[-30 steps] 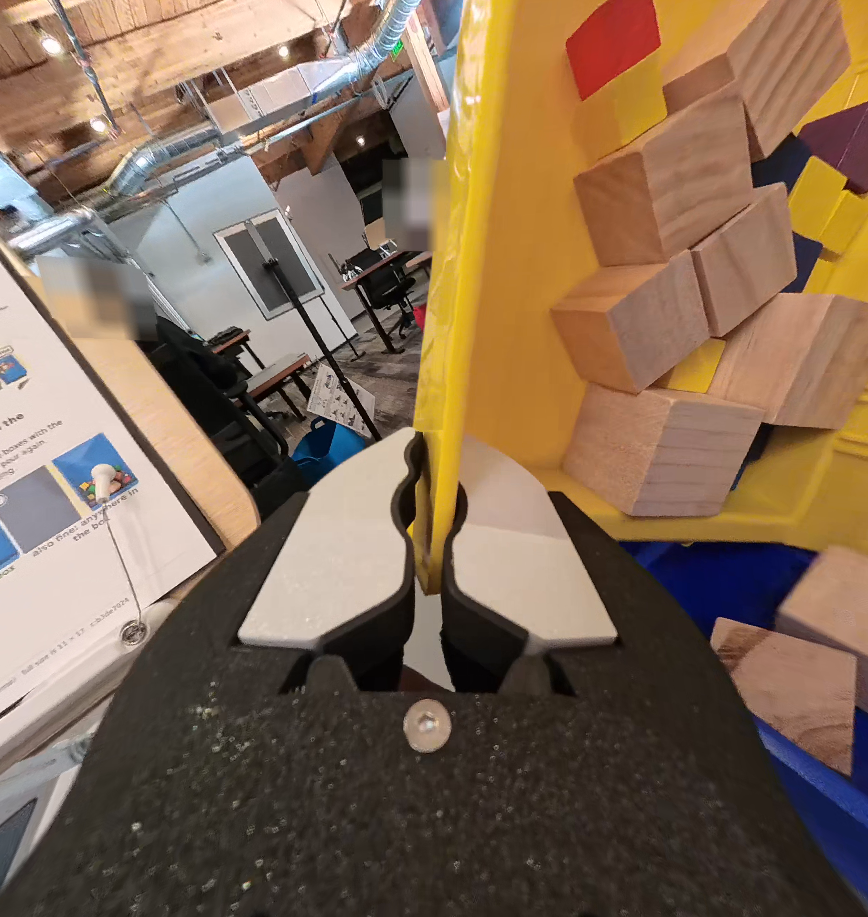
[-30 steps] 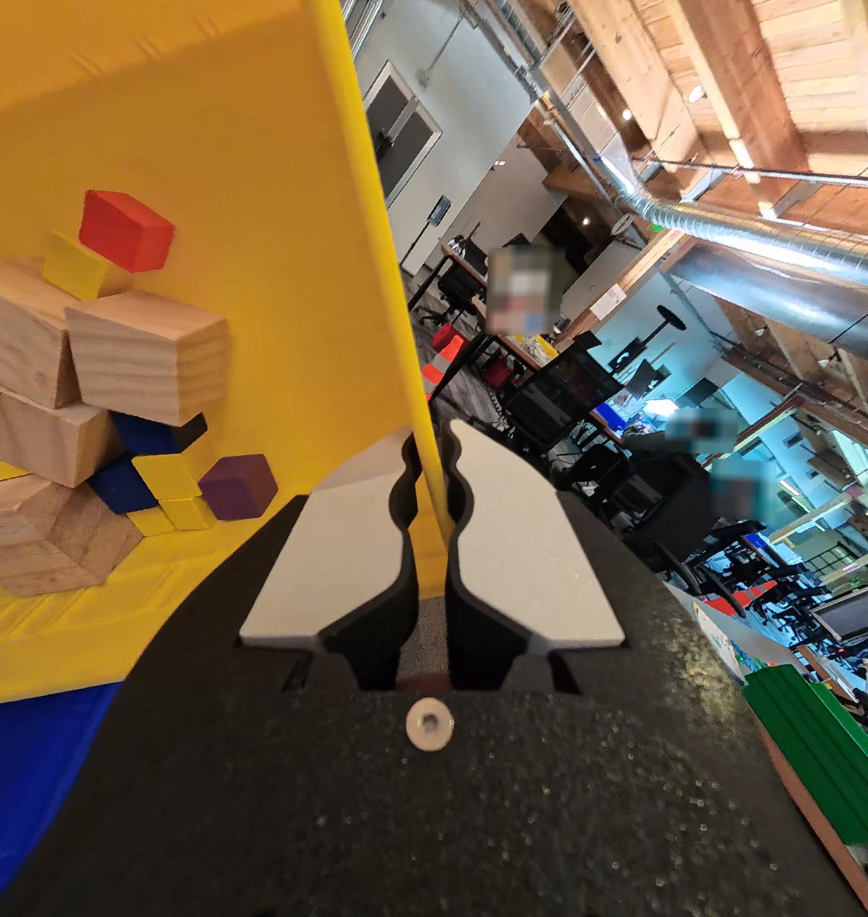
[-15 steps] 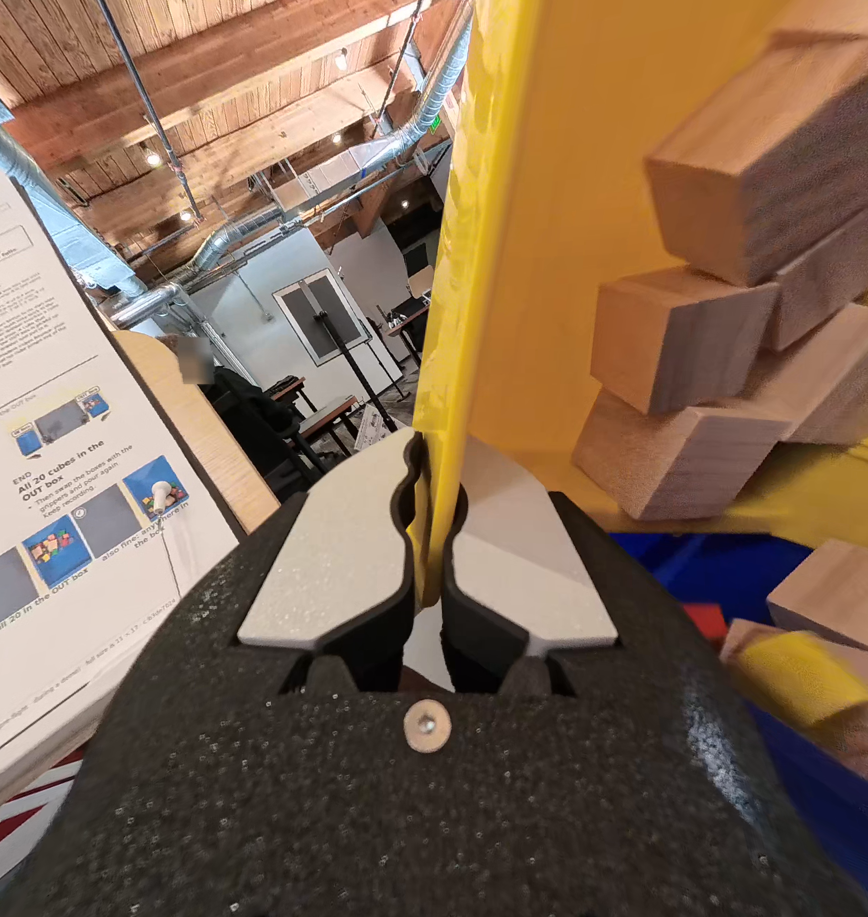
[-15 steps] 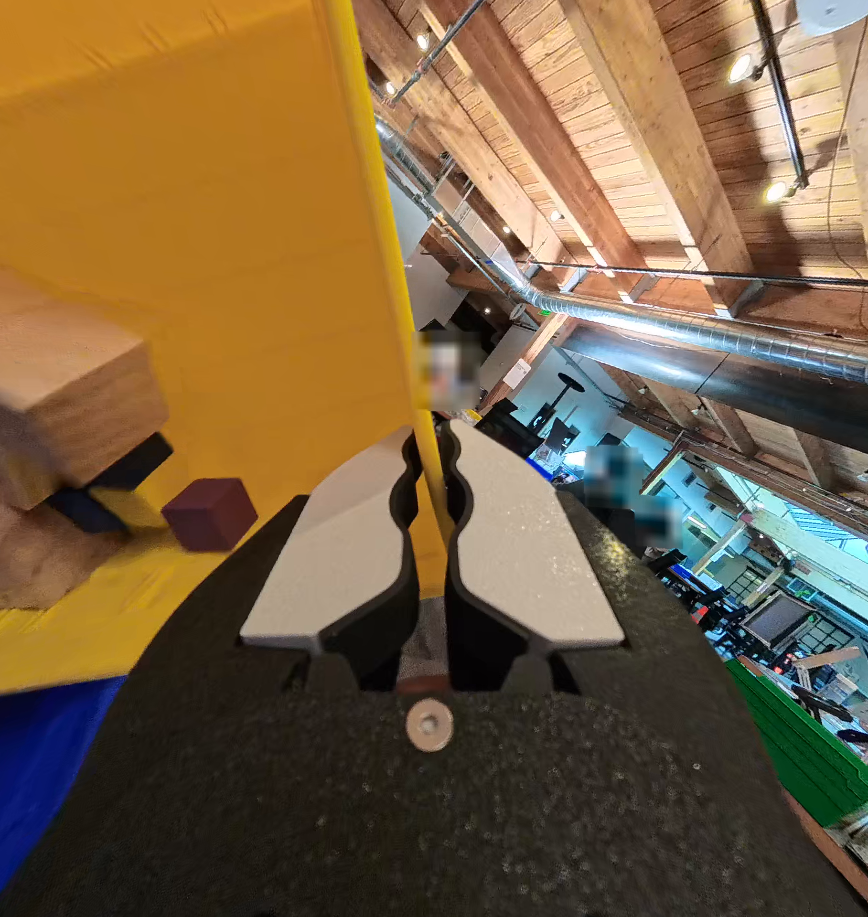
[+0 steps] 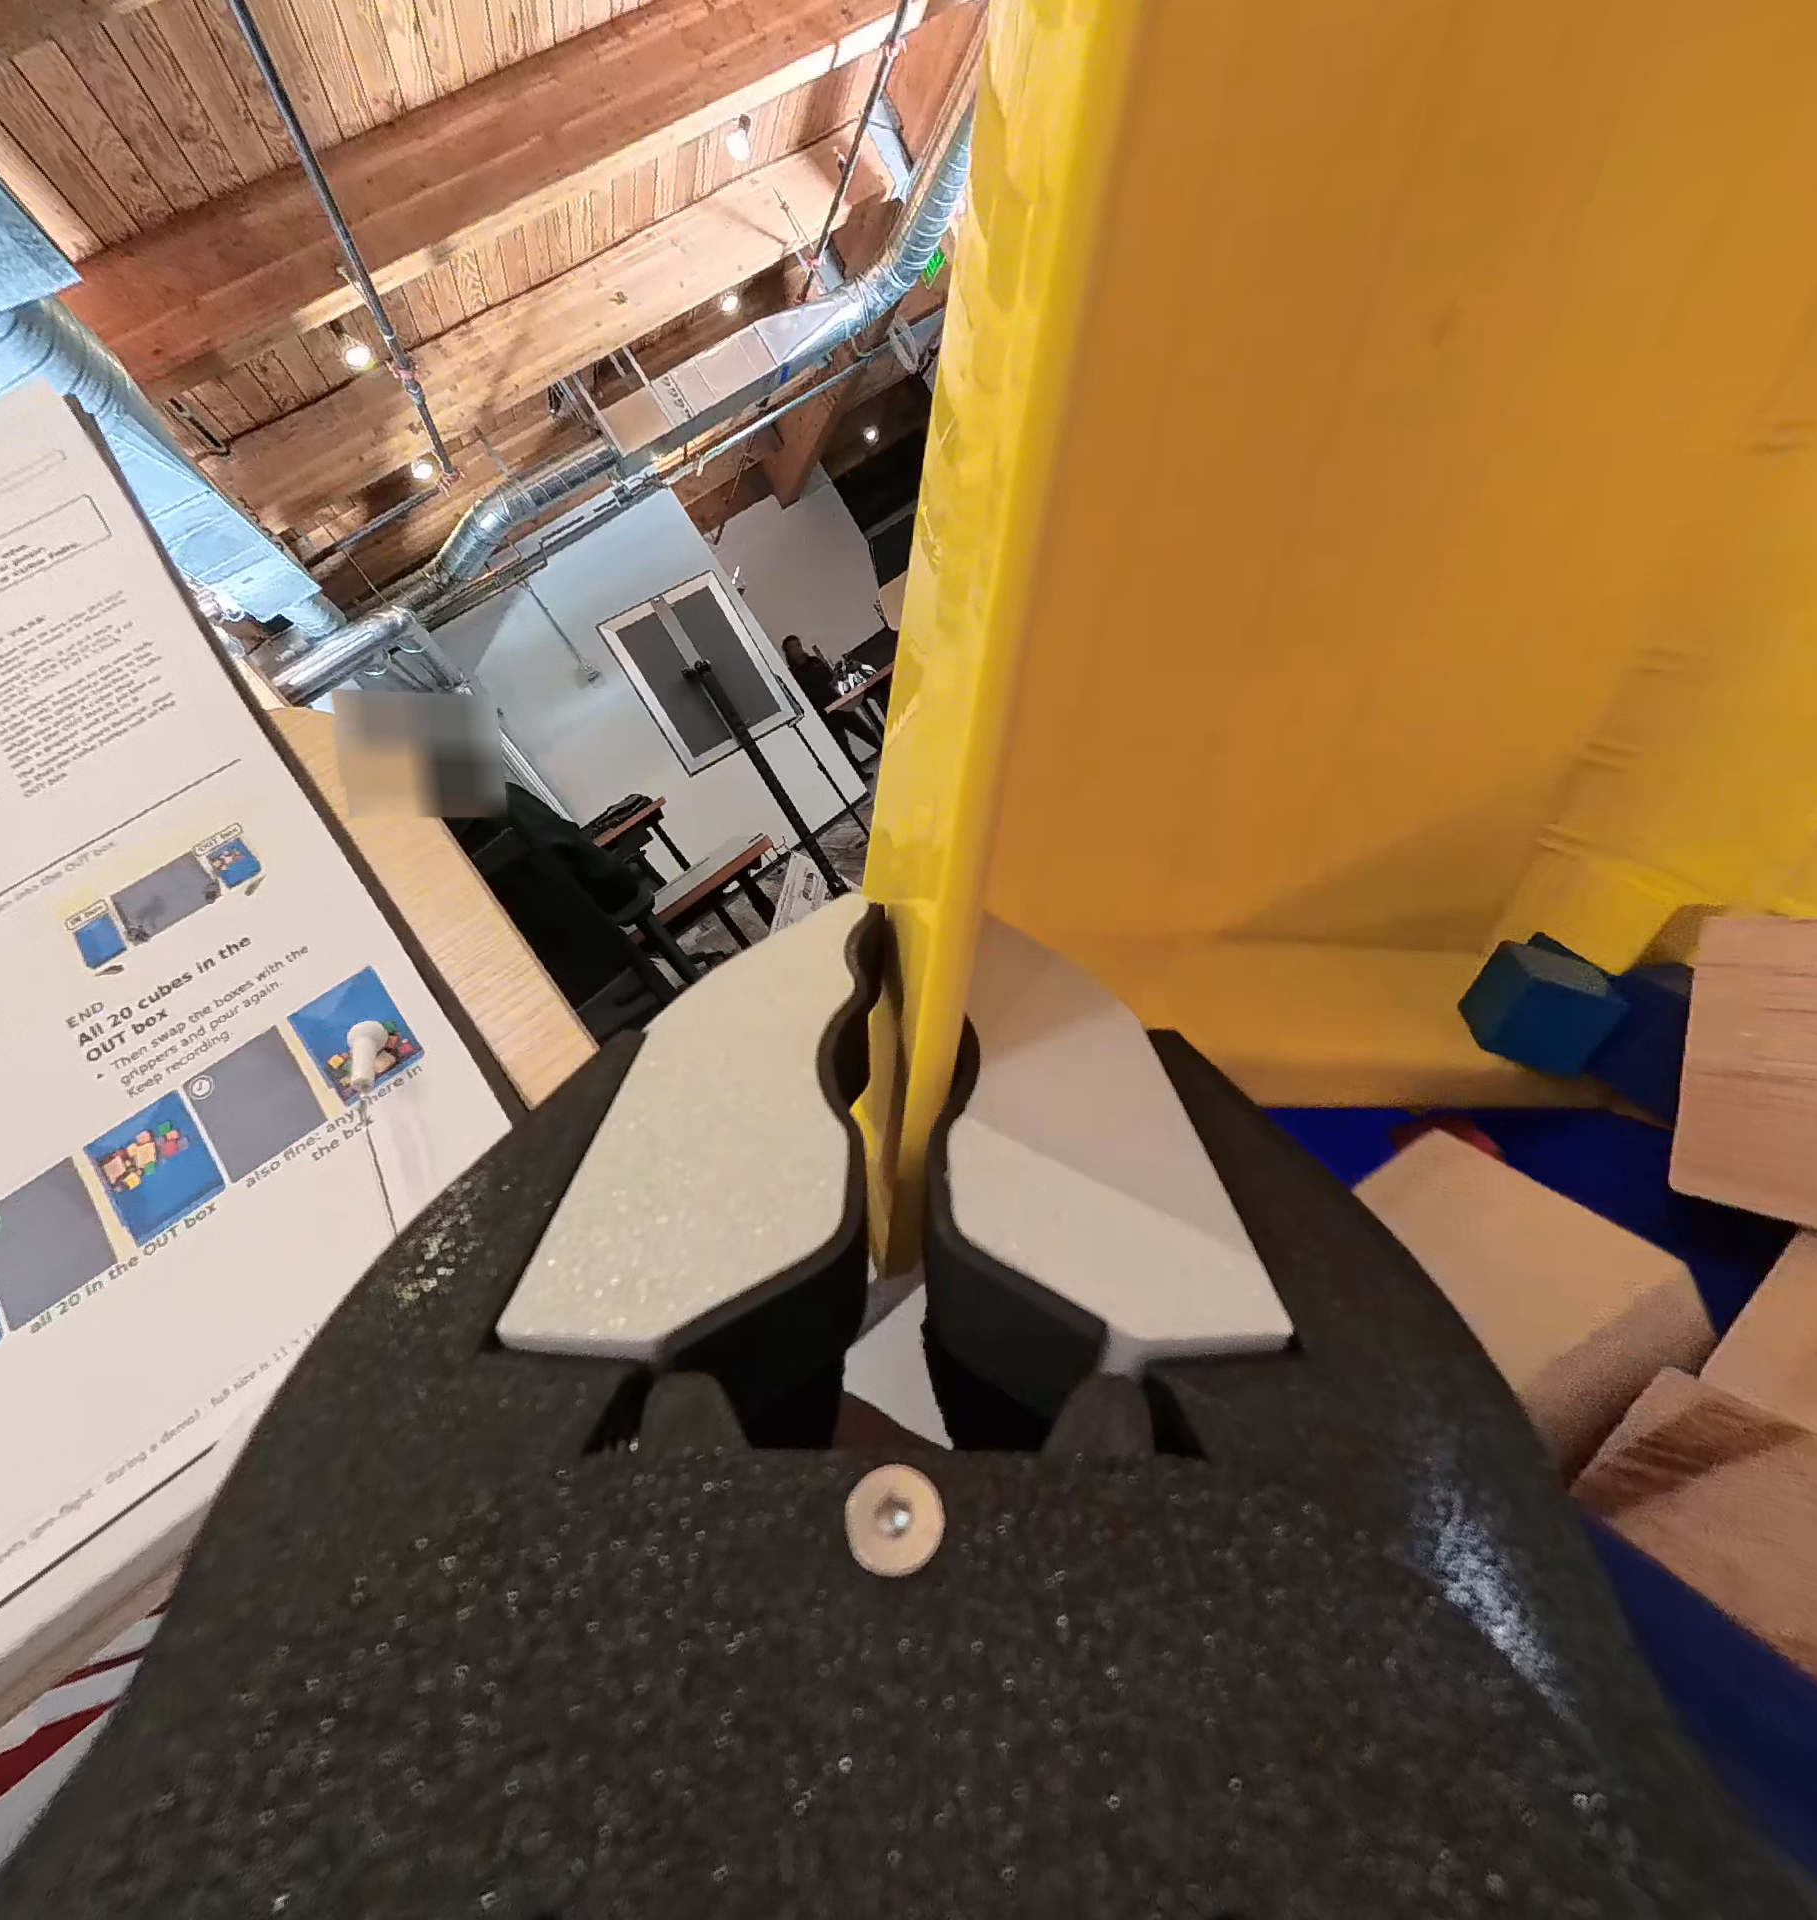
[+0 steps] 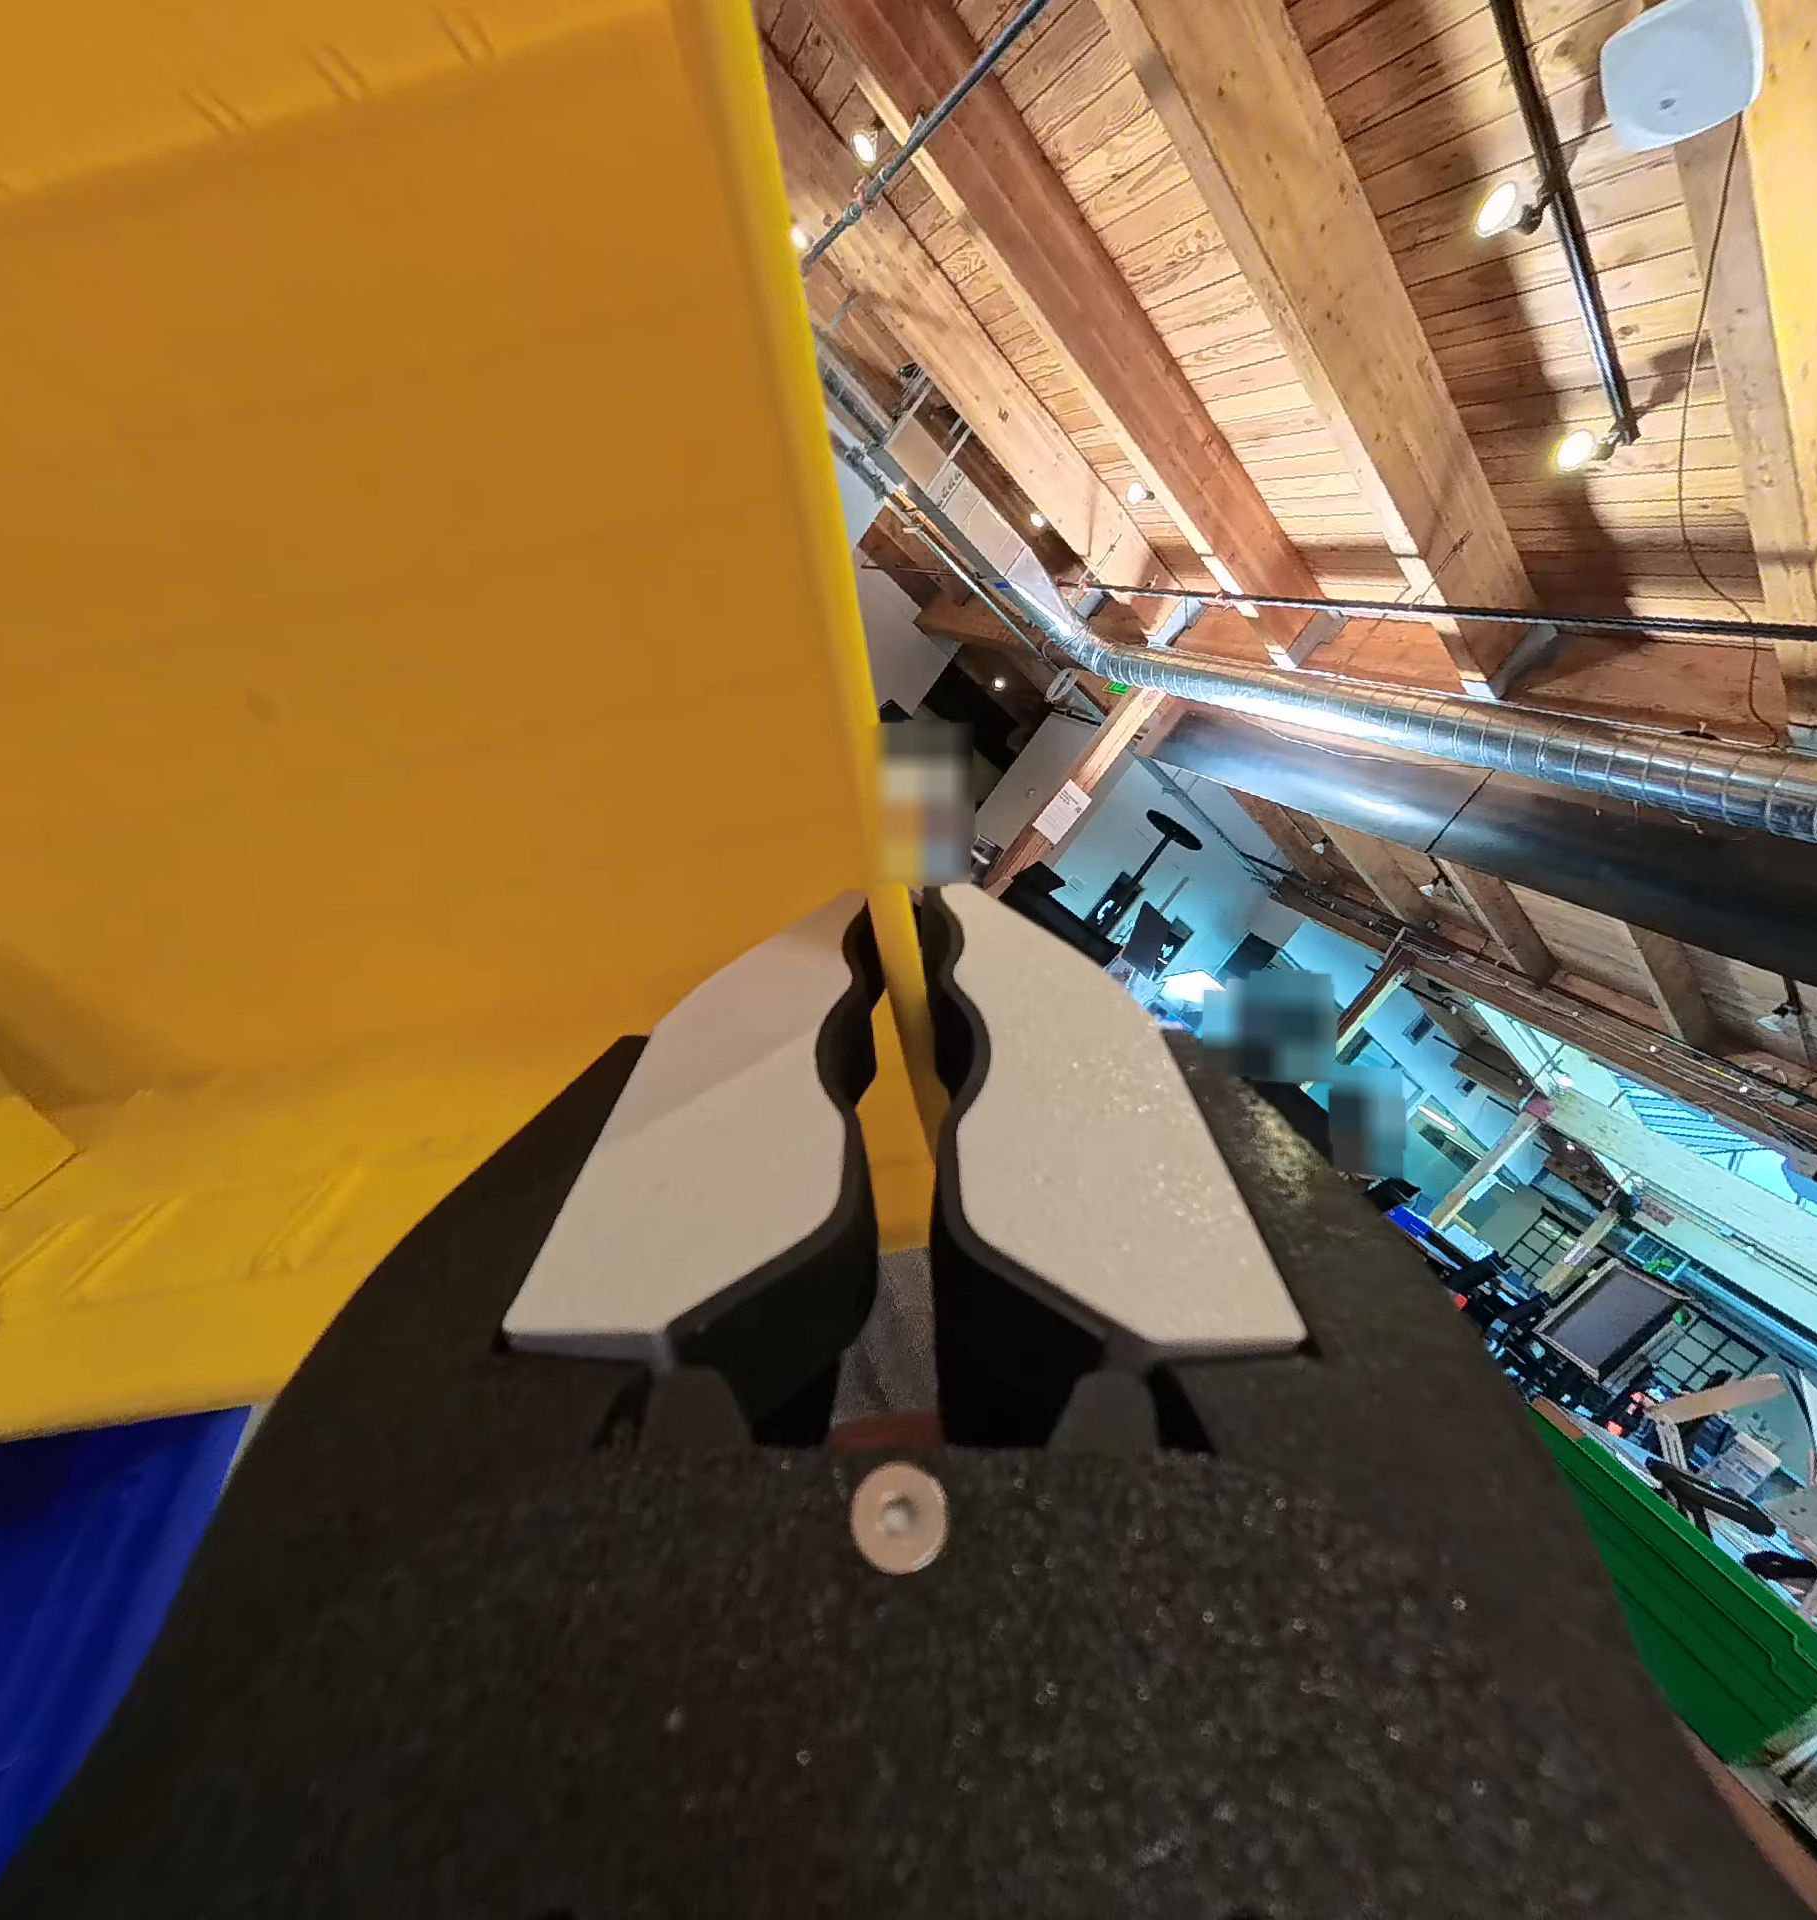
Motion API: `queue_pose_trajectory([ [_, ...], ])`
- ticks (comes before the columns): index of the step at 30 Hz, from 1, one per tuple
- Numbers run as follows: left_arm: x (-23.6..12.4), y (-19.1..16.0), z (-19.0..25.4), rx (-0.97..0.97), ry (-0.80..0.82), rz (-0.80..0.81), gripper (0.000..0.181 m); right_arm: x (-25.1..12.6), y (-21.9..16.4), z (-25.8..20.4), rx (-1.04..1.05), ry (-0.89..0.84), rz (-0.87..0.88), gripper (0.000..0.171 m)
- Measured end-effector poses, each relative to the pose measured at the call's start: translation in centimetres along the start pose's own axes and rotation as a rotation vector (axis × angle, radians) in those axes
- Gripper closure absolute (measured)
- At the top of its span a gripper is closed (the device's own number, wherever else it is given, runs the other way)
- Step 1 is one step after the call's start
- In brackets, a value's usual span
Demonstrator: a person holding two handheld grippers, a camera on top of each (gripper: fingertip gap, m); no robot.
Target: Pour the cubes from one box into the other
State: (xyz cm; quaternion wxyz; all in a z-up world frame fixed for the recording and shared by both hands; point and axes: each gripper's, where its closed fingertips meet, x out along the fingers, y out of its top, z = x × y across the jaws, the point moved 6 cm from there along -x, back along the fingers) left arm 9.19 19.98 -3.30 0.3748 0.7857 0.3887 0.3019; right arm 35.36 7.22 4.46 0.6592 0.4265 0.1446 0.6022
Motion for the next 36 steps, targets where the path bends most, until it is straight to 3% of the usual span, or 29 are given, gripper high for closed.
queue_pose_trajectory([
  [8,1.2,1.6,-0.3,-0.015,0.051,0.073,0.176,0.4,0.7,1.4,-0.016,-0.065,0.067,0.165],
  [22,-0.1,6.4,-4.3,-0.082,0.158,0.139,0.176,0.3,6.6,4.1,-0.037,-0.082,0.172,0.165],
  [29,-6.0,8.3,-10.7,-0.106,0.148,0.008,0.176,0.4,15.9,3.9,-0.018,0.119,0.12,0.166],
  [36,-17.0,4.4,-20.9,-0.137,0.136,-0.324,0.177,1.7,28.0,-5.7,-0.014,0.498,-0.072,0.166],
])
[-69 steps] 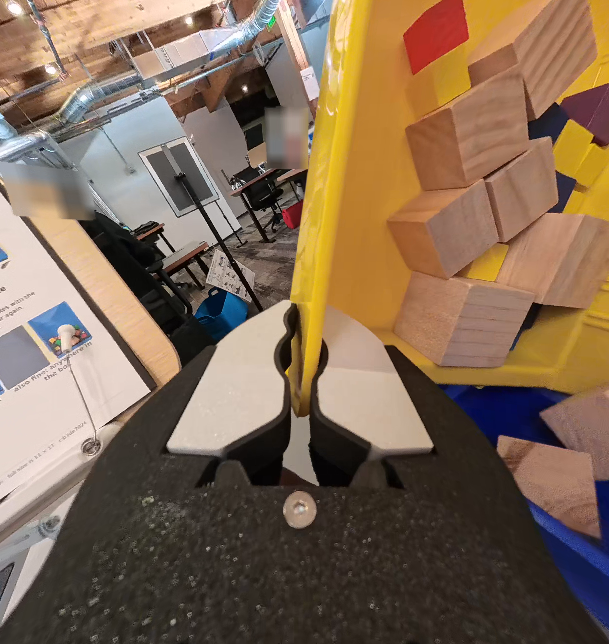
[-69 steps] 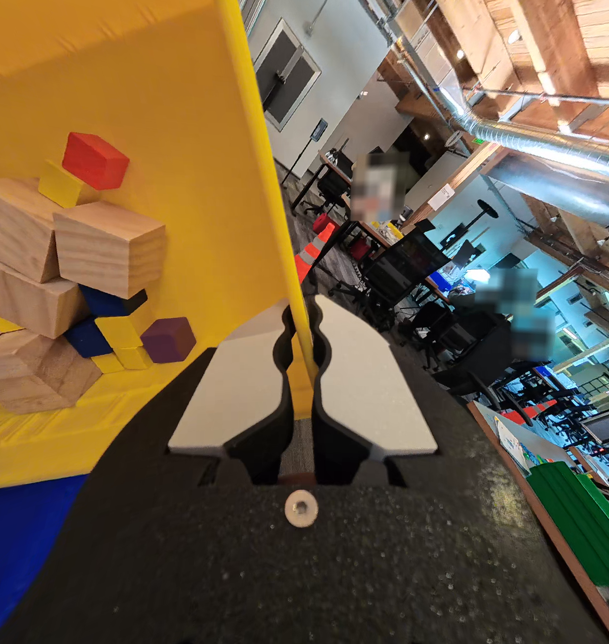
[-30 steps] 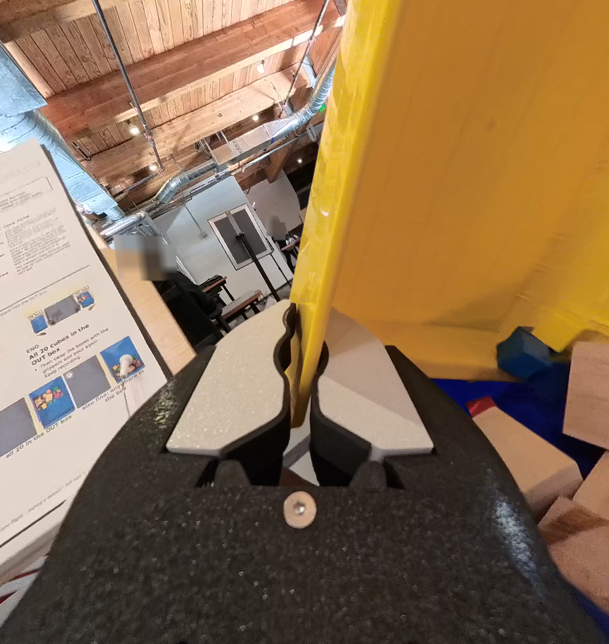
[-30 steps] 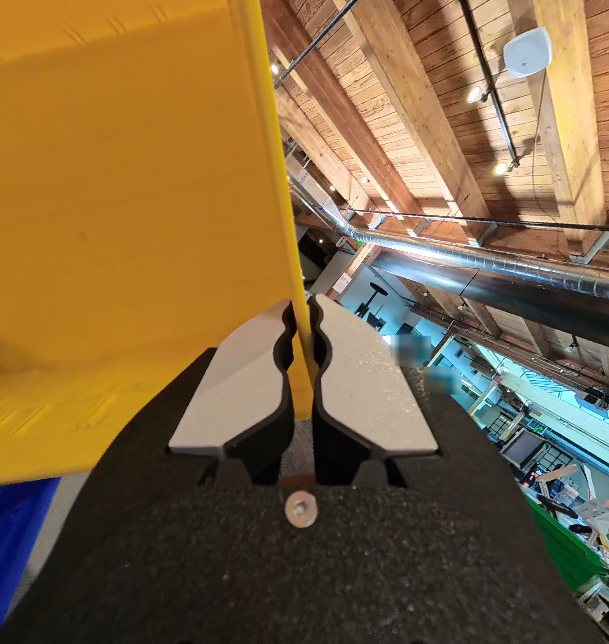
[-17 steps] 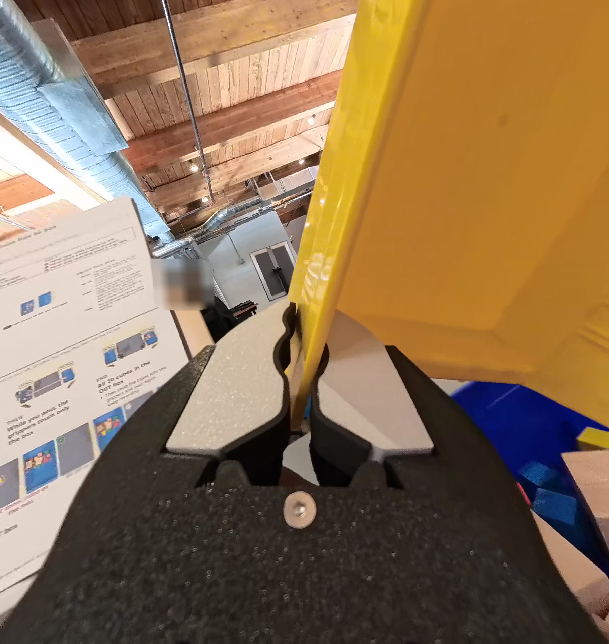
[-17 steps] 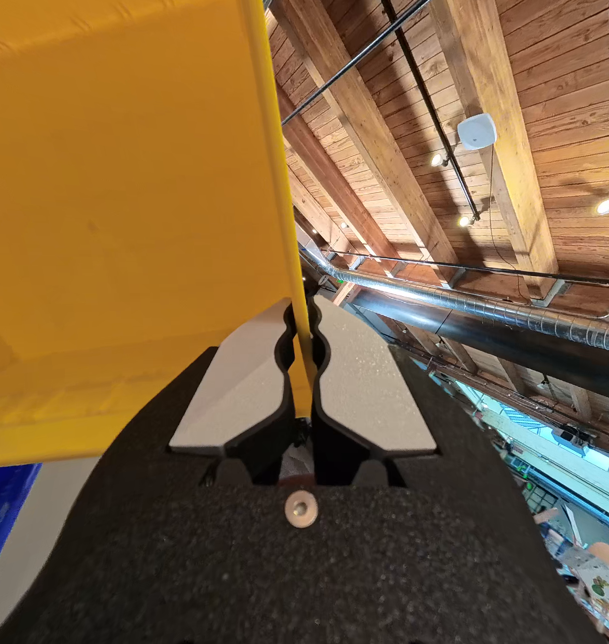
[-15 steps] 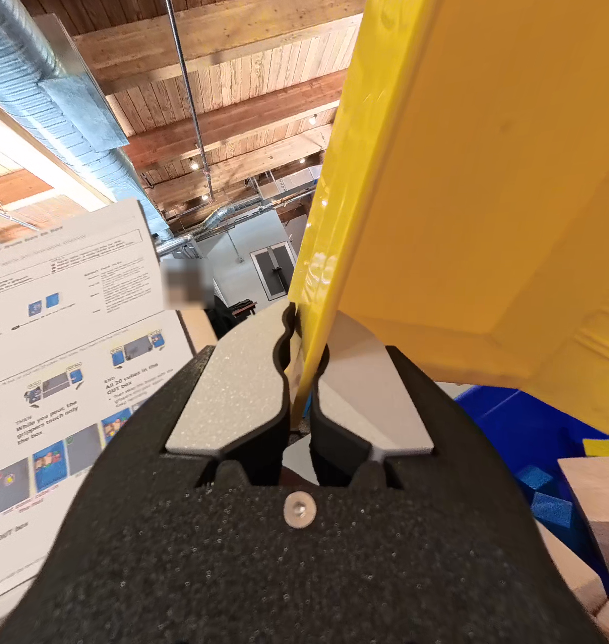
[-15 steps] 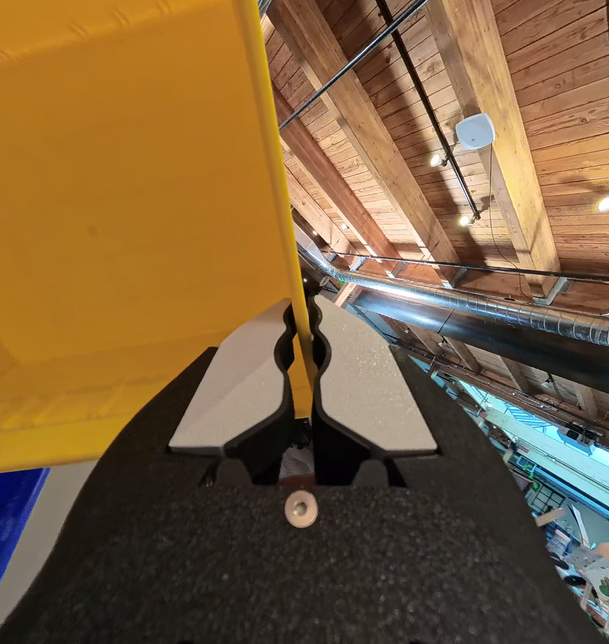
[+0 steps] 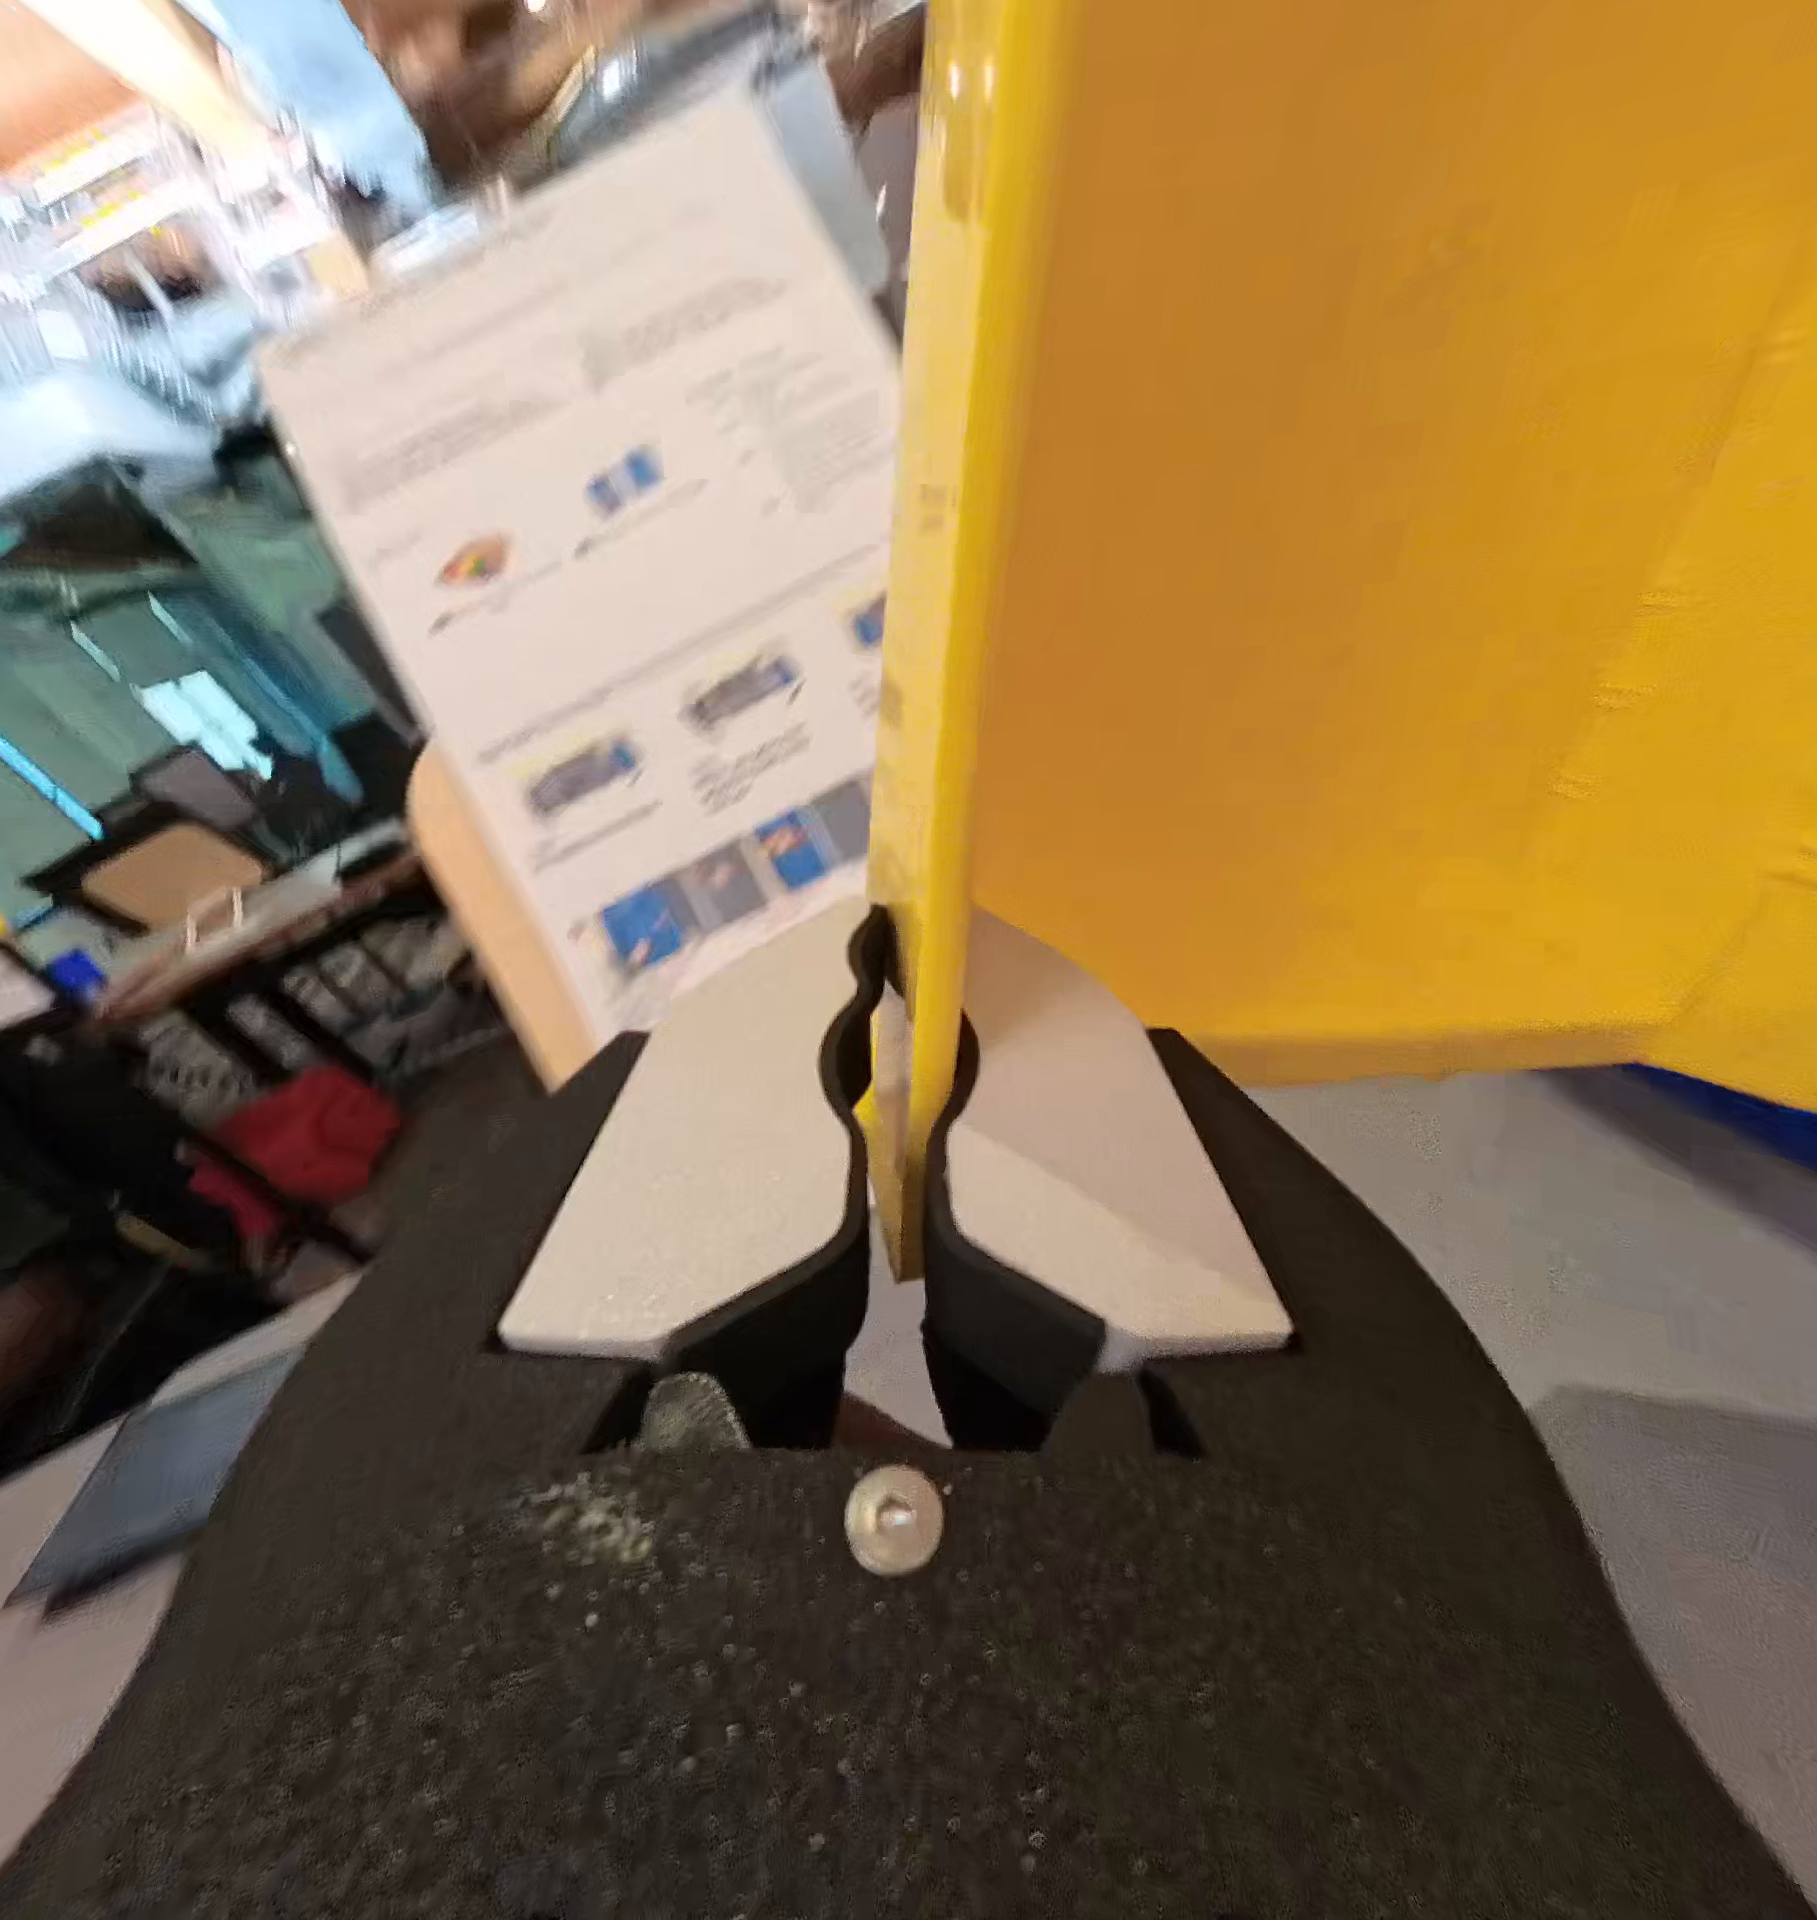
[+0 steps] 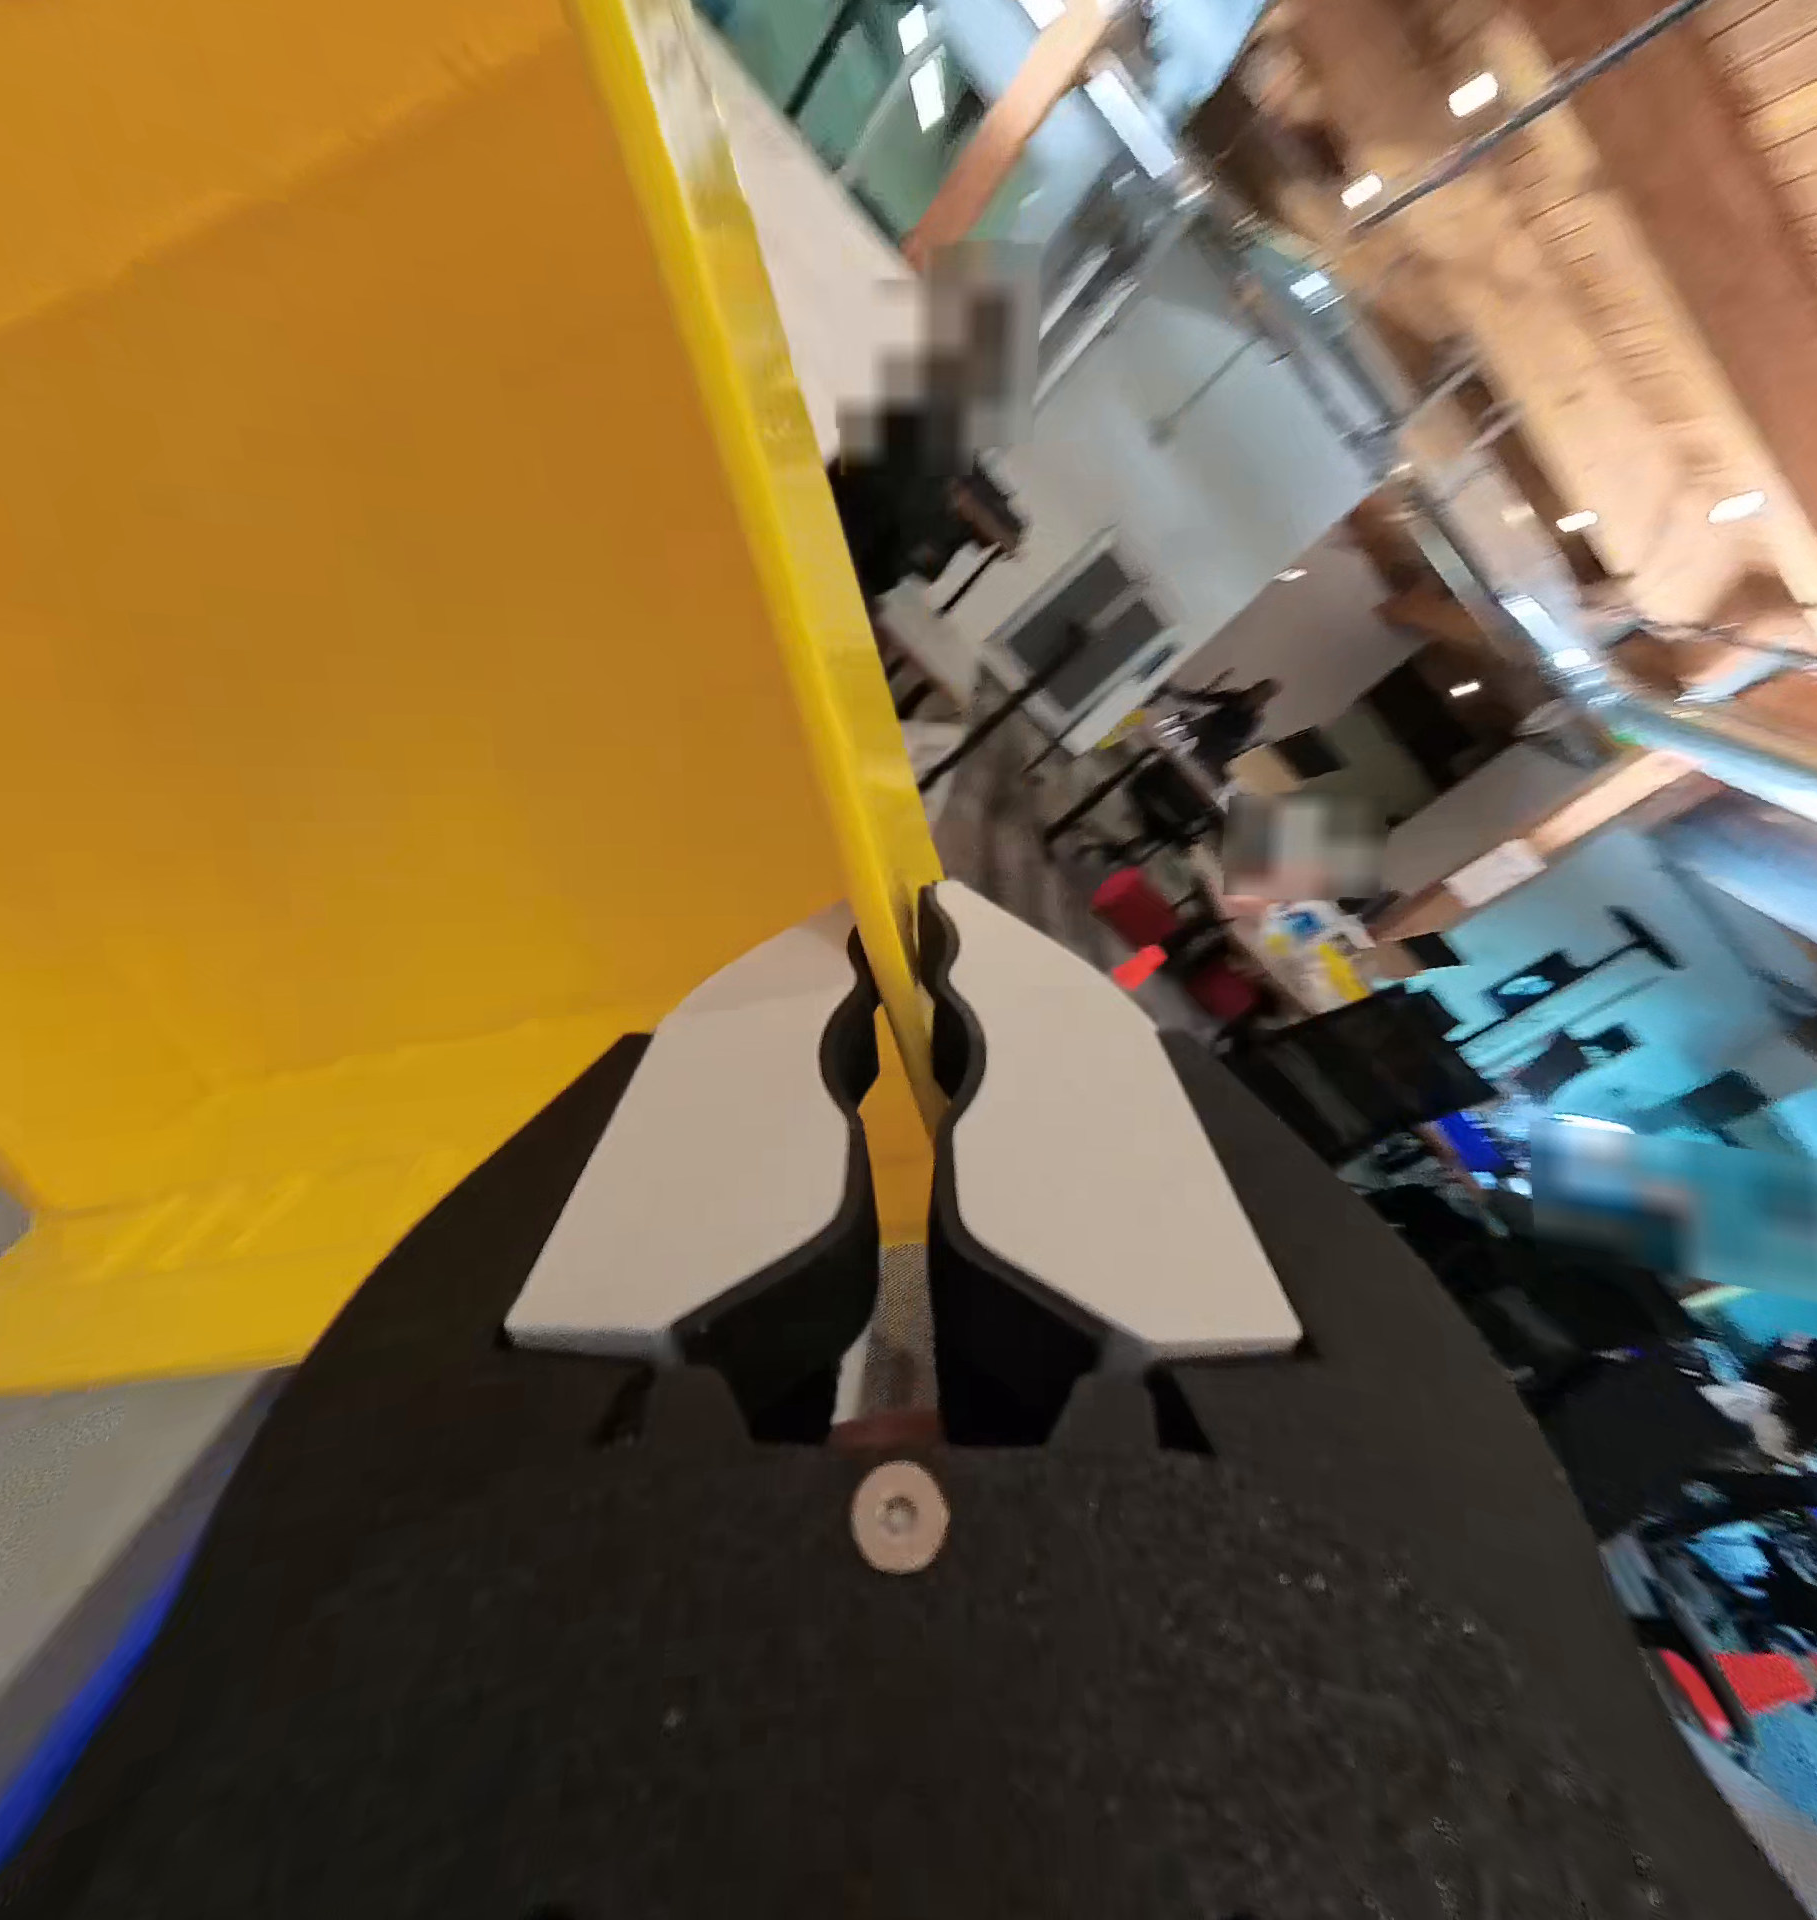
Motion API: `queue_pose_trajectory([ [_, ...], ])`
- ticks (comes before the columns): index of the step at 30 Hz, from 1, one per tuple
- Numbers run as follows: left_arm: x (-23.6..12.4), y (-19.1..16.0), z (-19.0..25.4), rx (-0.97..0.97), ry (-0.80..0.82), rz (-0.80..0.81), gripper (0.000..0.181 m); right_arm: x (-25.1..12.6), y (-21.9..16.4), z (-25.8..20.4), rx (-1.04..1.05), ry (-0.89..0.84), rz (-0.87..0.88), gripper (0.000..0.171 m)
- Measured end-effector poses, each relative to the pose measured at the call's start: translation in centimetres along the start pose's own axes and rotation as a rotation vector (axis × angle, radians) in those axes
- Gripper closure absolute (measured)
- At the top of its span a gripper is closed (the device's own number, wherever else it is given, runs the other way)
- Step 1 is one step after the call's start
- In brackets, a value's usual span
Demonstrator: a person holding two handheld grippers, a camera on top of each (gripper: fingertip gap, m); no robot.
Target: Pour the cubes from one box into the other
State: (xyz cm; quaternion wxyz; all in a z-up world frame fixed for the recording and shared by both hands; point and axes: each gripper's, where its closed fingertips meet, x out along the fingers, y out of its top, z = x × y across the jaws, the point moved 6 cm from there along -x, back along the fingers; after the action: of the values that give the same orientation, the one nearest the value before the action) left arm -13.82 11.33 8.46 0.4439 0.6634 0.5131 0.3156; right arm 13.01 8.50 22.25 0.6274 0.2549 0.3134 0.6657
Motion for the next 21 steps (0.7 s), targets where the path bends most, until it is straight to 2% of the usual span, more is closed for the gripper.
queue_pose_trajectory([
  [6,-8.8,-9.2,-11.1,-0.1,0.013,-0.351,0.178,7.3,9.4,-13.8,-0.107,0.408,-0.185,0.167],
  [13,-18.5,-21.1,-20.6,-0.295,0.027,-0.709,0.177,15.4,18.0,-34.7,-0.353,0.874,-0.375,0.167],
  [17,-21.8,-26.3,-24.0,-0.408,-0.024,-0.855,0.177,19.0,20.1,-45.1,-0.463,1.08,-0.546,0.167],
  [21,-23.0,-29.1,-27.0,-0.49,-0.09,-0.936,0.177,22.1,19.7,-51.9,-0.447,1.257,-0.699,0.167],
])
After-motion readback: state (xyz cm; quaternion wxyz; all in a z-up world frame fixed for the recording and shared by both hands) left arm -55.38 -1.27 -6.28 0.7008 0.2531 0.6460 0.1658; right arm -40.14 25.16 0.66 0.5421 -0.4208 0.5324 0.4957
